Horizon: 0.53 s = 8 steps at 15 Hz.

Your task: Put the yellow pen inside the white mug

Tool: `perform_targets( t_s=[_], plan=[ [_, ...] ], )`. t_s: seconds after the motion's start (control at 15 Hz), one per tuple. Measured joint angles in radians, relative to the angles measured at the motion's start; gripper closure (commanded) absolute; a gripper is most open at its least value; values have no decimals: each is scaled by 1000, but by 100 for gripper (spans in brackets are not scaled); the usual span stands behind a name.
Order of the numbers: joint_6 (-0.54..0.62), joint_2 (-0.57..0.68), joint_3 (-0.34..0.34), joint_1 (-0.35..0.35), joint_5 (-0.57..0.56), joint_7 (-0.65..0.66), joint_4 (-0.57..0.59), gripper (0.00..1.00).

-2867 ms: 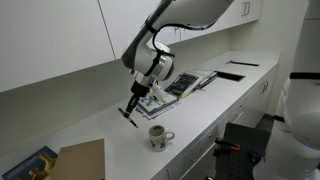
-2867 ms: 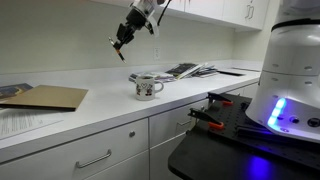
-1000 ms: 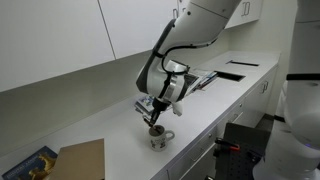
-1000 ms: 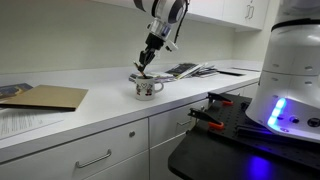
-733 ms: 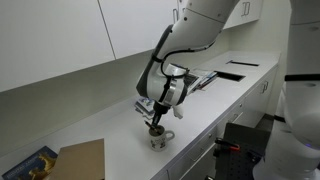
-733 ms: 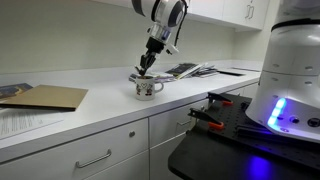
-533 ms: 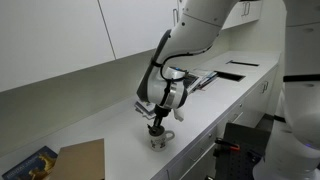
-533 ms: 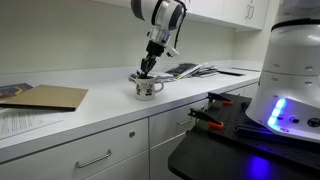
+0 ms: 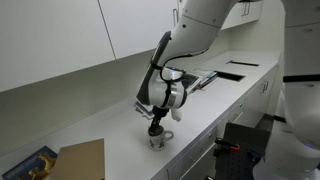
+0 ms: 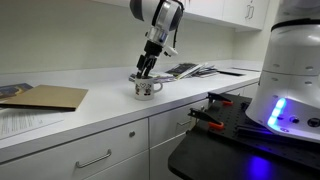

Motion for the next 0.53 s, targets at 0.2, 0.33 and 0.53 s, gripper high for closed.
perform_targets(
  t_s=[0.2, 0.33, 0.53],
  plan=[
    [-46, -14, -29, 14, -136, 156, -4, 0],
    [-93, -39, -45, 15, -201, 233, 1, 0],
    [-166, -96, -59, 13, -273, 331, 12, 0]
  ],
)
